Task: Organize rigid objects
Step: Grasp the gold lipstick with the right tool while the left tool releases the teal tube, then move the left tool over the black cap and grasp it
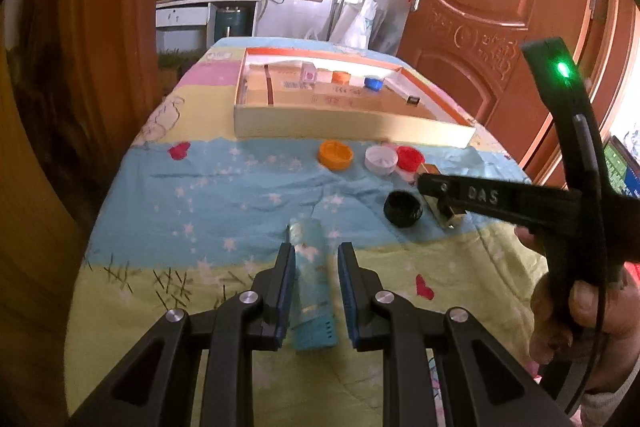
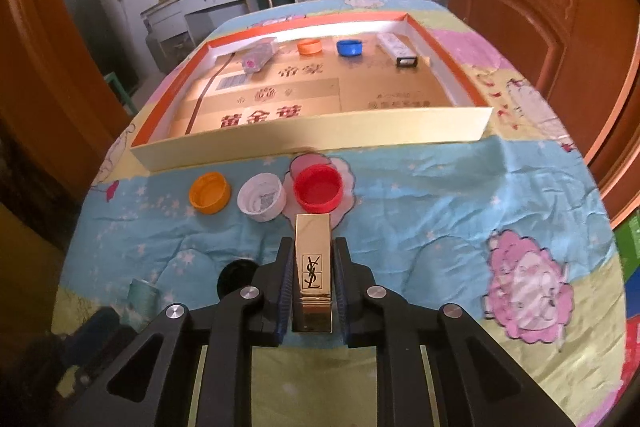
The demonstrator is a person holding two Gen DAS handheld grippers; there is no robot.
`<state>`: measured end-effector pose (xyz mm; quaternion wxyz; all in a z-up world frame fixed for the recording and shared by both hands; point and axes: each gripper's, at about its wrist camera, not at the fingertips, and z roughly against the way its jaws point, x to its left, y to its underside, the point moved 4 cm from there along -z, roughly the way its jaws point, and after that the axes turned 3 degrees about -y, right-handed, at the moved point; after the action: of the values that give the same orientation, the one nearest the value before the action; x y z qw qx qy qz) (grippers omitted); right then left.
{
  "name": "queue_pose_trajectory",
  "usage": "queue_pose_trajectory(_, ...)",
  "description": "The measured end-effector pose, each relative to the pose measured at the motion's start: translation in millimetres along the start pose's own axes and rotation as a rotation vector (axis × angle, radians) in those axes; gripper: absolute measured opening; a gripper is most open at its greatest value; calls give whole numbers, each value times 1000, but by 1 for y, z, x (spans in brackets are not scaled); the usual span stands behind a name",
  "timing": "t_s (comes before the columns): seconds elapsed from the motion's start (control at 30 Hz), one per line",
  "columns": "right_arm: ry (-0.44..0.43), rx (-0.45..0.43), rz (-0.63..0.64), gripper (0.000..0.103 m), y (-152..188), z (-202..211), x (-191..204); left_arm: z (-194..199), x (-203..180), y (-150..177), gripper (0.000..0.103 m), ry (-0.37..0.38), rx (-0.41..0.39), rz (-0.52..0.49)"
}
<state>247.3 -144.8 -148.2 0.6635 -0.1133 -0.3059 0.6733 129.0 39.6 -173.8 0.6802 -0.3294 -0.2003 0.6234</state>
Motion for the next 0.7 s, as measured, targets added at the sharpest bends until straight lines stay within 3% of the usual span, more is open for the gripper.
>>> queue_pose_trajectory(0.33,1,-79,-1,18,6,46,-16,6,-22,-39,23,12,-54,-72)
queue_pose_trajectory(0.7,13,-147,2,18,9,74,-41,-3,-58,-46,21,37,-38,-121)
